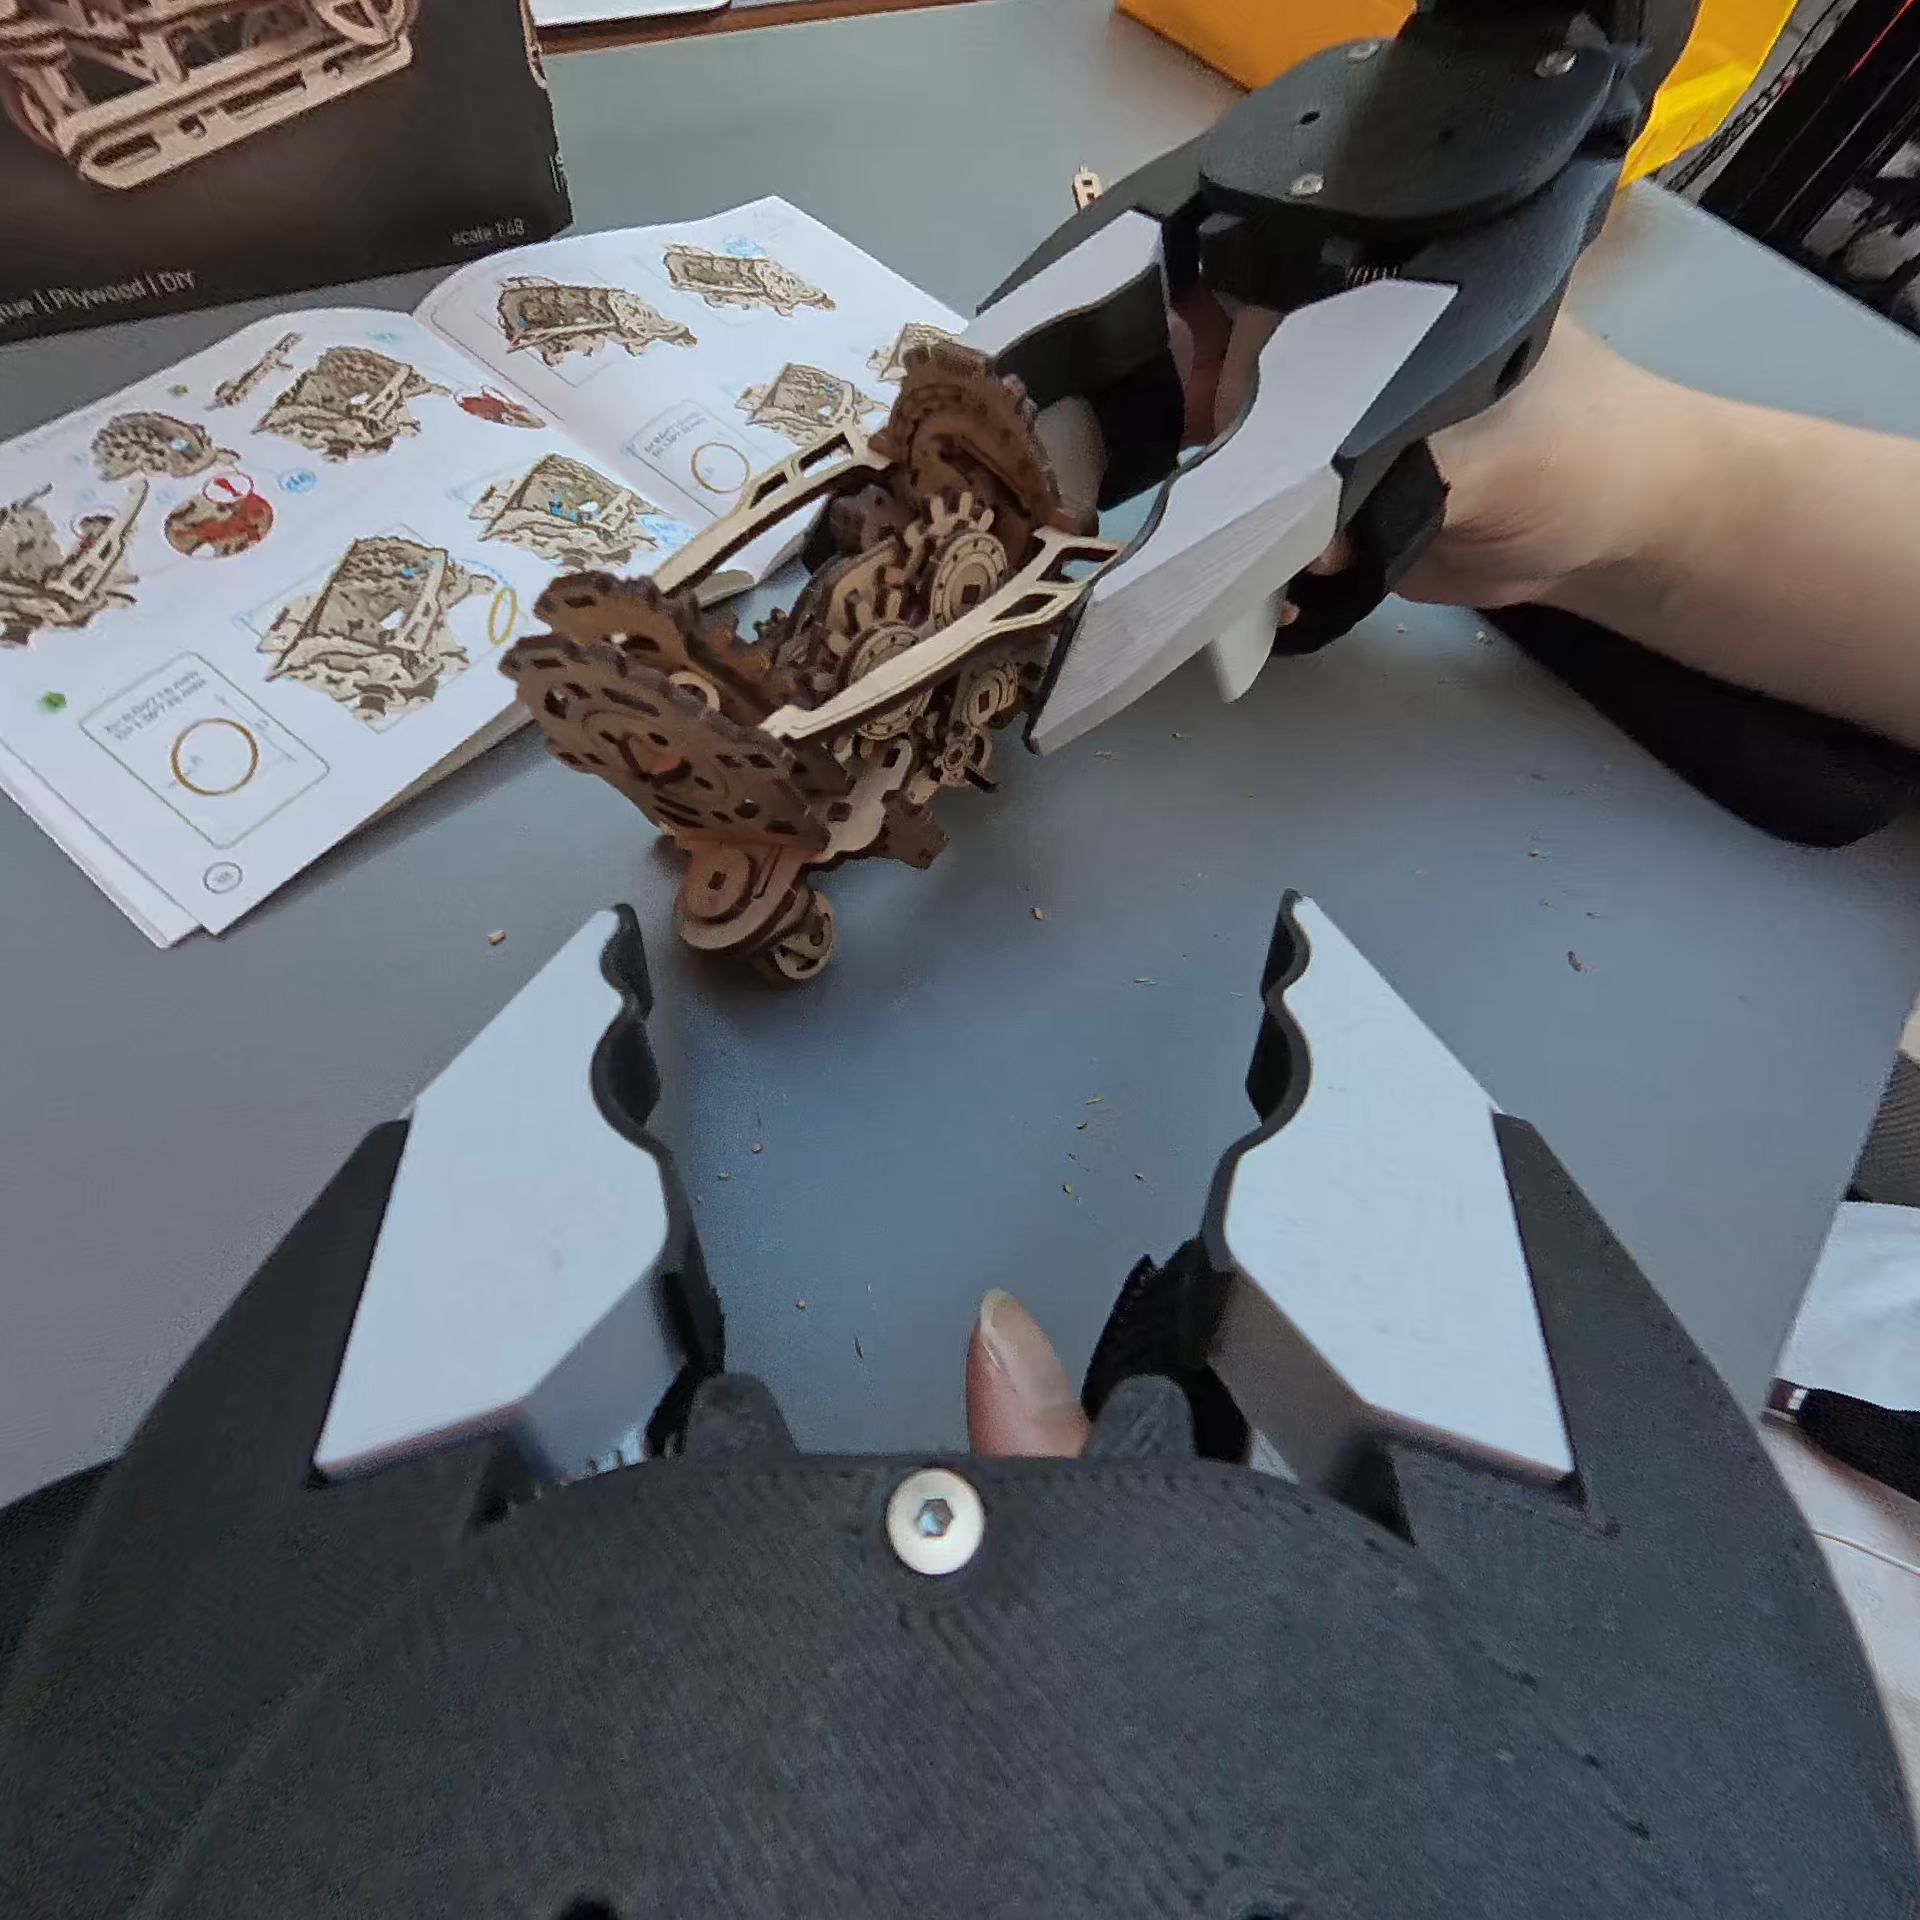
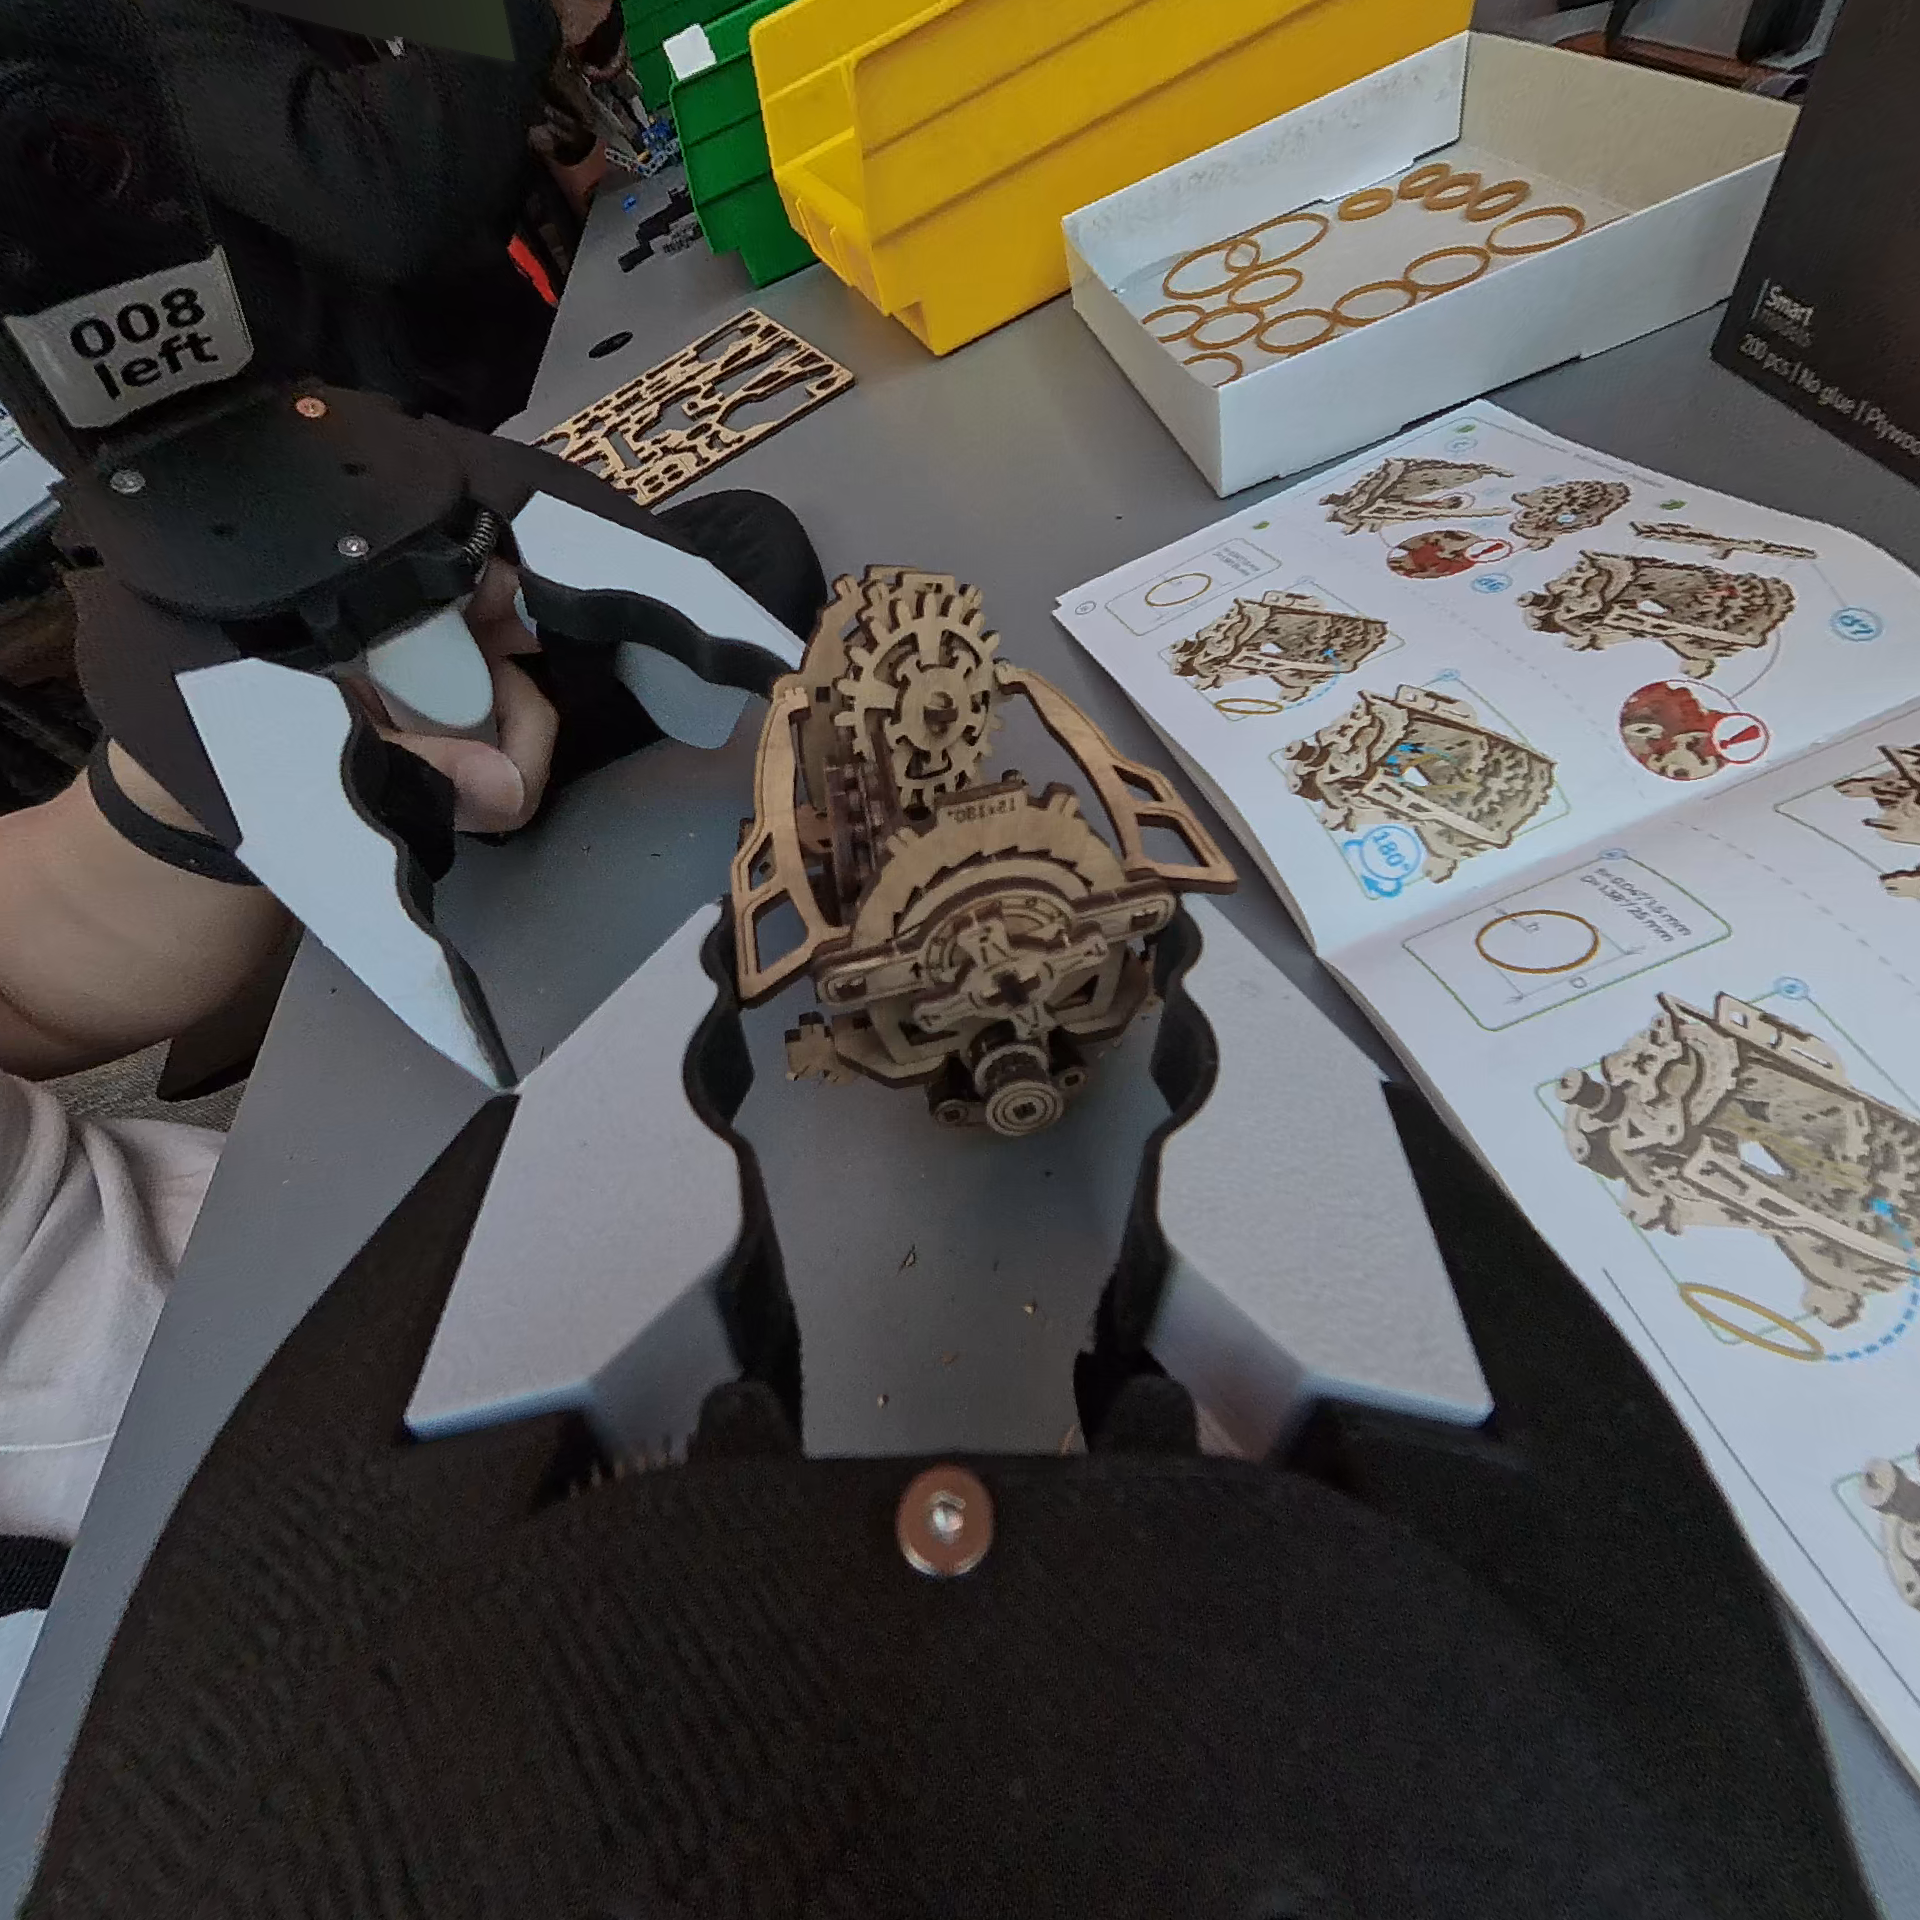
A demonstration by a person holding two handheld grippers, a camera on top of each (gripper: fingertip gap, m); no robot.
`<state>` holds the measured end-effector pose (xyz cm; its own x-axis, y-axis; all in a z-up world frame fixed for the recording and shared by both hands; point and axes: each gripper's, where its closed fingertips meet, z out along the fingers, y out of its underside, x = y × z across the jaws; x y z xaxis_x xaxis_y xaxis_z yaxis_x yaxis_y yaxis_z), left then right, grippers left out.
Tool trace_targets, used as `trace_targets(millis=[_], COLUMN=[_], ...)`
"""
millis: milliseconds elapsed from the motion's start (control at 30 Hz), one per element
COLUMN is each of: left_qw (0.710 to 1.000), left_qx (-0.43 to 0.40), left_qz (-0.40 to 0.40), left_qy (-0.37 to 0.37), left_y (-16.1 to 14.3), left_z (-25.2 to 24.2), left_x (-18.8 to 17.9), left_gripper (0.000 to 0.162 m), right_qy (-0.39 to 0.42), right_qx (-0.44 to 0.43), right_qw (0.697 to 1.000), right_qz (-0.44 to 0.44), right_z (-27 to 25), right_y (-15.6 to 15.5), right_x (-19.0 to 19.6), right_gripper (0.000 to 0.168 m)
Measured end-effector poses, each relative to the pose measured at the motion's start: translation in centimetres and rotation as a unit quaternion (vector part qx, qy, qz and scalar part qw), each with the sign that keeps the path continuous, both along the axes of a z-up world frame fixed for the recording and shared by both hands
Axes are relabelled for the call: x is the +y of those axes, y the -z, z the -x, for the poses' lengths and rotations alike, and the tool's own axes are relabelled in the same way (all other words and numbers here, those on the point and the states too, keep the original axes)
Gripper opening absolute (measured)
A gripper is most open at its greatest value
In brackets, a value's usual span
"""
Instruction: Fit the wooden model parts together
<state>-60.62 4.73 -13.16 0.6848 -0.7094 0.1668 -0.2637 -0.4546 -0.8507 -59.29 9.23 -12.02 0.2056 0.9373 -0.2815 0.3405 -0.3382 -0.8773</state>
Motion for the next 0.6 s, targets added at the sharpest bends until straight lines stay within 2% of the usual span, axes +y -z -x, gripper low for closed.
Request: trace_targets(millis=[33,200,400,467,600], left_qw=[1.0,0.988,0.955,0.944,0.949], left_qx=[-0.021,-0.147,-0.266,-0.283,-0.249], left_qz=[0.011,0.041,0.135,0.165,0.19], left_qy=[-0.002,0.002,0.015,0.026,0.024], left_y=[-0.5,-4.8,-6.8,-6.6,-4.6], left_z=[0.3,2.4,3.2,2.8,2.2], left_x=[-0.3,-0.5,2.1,2.3,2.1], left_gripper=[0.118,0.134,0.127,0.125,0.123], right_qy=[0.0,-0.005,-0.011,-0.01,-0.01], right_qx=[0.0,-0.004,-0.016,-0.02,-0.029], right_qw=[1.0,1.0,0.997,0.996,0.992], right_qz=[-0.003,-0.024,-0.07,-0.087,-0.12], right_z=[0.0,0.2,0.5,0.5,0.6], right_y=[0.0,-0.2,-0.4,-0.6,-0.8], right_x=[0.0,-0.3,-0.8,-0.9,-1.0], right_gripper=[0.078,0.078,0.078,0.078,0.078])
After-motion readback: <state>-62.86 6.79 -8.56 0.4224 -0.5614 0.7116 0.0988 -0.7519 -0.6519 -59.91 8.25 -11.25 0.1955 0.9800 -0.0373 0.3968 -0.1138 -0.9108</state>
